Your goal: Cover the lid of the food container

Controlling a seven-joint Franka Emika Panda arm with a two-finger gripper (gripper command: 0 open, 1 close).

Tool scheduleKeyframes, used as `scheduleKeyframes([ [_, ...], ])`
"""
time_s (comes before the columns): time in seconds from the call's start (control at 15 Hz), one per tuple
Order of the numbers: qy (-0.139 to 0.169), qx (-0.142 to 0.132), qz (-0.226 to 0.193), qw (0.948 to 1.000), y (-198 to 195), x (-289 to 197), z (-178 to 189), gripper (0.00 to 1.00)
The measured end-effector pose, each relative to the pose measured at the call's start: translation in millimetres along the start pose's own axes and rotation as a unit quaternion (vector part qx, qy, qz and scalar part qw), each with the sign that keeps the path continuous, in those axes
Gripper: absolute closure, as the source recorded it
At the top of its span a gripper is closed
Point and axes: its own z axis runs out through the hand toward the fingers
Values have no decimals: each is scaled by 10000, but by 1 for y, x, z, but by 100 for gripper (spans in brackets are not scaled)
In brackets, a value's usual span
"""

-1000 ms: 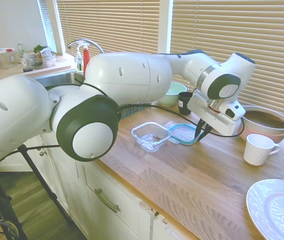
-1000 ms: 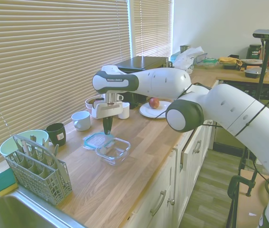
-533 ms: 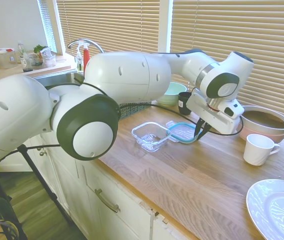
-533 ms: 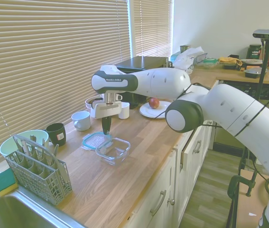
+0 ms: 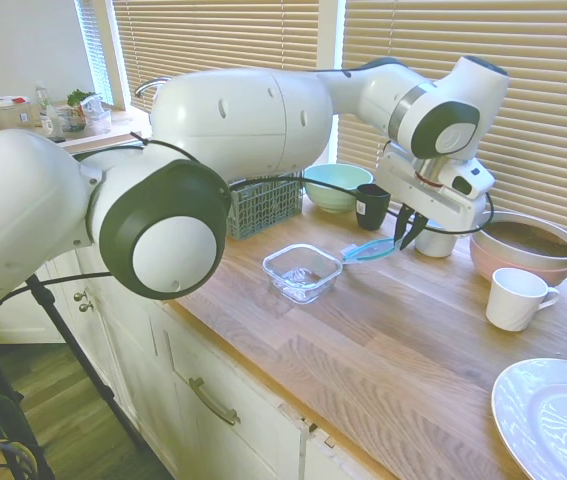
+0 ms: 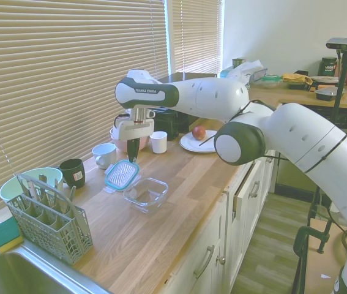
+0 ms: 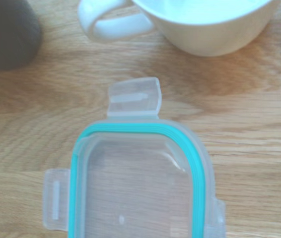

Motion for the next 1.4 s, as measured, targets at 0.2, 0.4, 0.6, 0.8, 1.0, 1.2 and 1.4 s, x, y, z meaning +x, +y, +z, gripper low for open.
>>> scheduleKeyframes([
  [0.2,108,33,-45,9999,-13,-12,-22,100],
  [0.4,191,43,-51,9998,-17,-19,-39,100],
  [0.6,275,18,-70,9996,-18,-22,-50,100],
  [0.8,289,-69,-69,9995,-17,-24,-51,100],
  [1.0,315,-97,-73,9994,-13,-27,-64,100],
  [1.2,377,-72,-82,9992,-7,-34,-81,100],
  [1.4,426,-124,-76,9990,3,-41,-88,100],
])
